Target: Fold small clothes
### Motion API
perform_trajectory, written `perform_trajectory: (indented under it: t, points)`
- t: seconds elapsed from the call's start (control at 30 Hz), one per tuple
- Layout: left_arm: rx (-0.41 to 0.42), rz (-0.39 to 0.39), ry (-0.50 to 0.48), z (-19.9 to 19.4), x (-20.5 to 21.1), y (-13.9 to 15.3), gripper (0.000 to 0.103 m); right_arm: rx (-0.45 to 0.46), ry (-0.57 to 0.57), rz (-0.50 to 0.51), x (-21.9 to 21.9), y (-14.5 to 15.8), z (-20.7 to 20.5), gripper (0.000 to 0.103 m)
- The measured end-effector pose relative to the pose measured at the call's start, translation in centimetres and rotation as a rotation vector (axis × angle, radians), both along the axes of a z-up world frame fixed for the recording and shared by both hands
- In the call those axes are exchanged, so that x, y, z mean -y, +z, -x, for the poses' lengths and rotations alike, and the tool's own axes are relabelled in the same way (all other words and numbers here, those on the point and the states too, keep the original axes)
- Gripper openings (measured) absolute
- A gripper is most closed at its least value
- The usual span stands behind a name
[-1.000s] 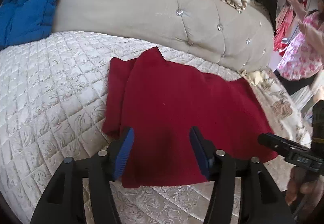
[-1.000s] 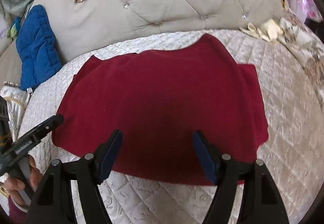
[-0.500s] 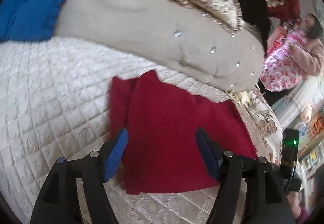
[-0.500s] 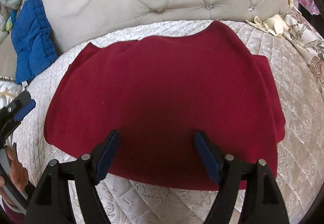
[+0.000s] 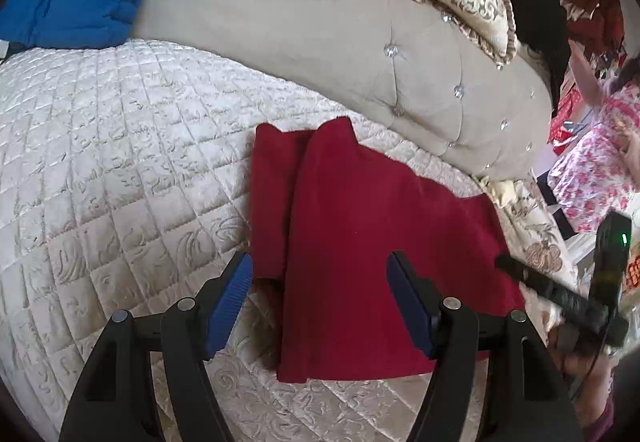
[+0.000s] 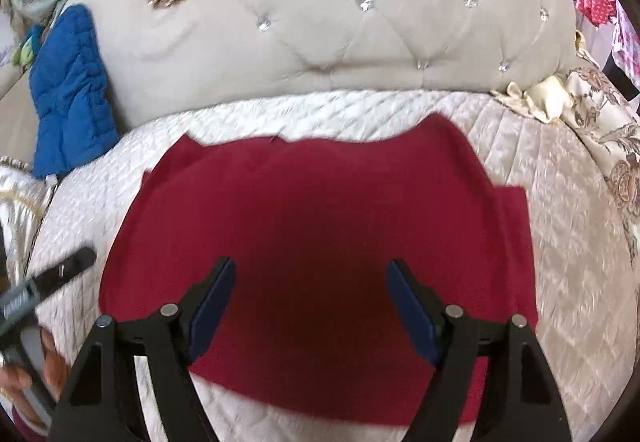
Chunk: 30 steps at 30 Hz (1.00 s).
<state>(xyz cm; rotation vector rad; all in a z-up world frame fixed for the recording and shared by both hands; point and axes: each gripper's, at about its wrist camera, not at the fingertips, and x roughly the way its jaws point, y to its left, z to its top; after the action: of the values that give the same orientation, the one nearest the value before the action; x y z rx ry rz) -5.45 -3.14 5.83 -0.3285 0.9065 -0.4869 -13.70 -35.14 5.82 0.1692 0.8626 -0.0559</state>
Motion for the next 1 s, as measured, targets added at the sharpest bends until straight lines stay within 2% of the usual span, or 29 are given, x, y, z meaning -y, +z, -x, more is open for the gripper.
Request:
perform_trajectory:
  t: [0.13,0.23,0.3,0.37,0.43,0.53,0.77,1.0]
  points:
    - [-0.009,-0.013,0.003,-0.5,0.2,-0.4,0.049,-0.059,-0.006,-0.016,0.8,-1.4,-2.7,0.072]
    - [-0.009,-0.027,0.021,-0.8,0.4,-0.6,0.049,-0.096,0.008,0.057,0.2,-3.2,-4.0,0.073]
    - [-0.023,-0.010,0.006,-1.0,0.7,-0.9,0.049,-0.100,0.021,0.105,-0.5,-3.3,-4.2,0.073]
    - [-0.019,-0.038,0.005,-0.9,1.2,-1.1,0.049,-0.122,0.051,0.154,-1.3,-2.9,-4.5,0.074]
    - [0.002,-0.072,0.008,-0.7,1.6,-1.0,0.049,-0.096,0.095,0.150,-1.9,-2.0,-4.4,0.074]
    - [0.009,-0.082,0.014,-0.6,1.6,-1.1,0.049,-0.073,0.137,0.140,-3.1,-1.4,-4.8,0.073]
    - [-0.014,-0.073,0.023,-1.0,1.3,-1.3,0.048,-0.114,0.204,0.150,-6.4,-3.8,-6.4,0.073]
    - [-0.029,-0.055,0.036,-1.2,0.8,-1.4,0.049,-0.121,0.189,0.200,-7.9,-4.6,-7.1,0.074]
